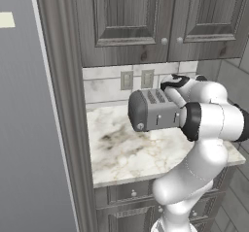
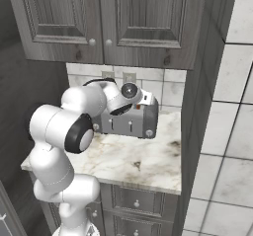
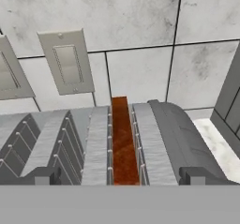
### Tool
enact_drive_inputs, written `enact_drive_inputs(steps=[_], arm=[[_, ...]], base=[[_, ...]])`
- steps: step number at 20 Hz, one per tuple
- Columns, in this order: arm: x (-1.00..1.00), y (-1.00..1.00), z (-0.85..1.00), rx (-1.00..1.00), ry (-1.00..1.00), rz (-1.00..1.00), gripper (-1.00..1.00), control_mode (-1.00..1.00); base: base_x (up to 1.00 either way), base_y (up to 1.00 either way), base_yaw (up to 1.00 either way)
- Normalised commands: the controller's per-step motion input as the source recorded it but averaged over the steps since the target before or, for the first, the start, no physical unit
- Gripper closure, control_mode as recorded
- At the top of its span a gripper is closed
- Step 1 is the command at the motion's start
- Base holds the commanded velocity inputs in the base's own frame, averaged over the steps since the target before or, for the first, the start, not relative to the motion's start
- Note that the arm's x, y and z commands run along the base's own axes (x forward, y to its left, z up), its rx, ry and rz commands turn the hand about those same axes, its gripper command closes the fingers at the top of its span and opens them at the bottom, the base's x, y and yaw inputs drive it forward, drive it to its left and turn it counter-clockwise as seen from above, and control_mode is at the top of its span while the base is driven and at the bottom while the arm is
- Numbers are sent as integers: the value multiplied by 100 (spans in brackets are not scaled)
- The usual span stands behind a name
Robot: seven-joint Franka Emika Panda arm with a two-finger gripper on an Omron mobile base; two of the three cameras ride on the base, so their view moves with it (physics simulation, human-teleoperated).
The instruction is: Start the toaster. Once the lever pops up, take the bread to the plate on the dining counter.
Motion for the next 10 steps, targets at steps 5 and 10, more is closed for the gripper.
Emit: enact_drive_inputs(steps=[5,10], arm=[[0,0,-8,0,0,0,-100,-100],[0,0,-7,0,0,0,-100,-100]], base=[[0,0,0],[0,0,0]])
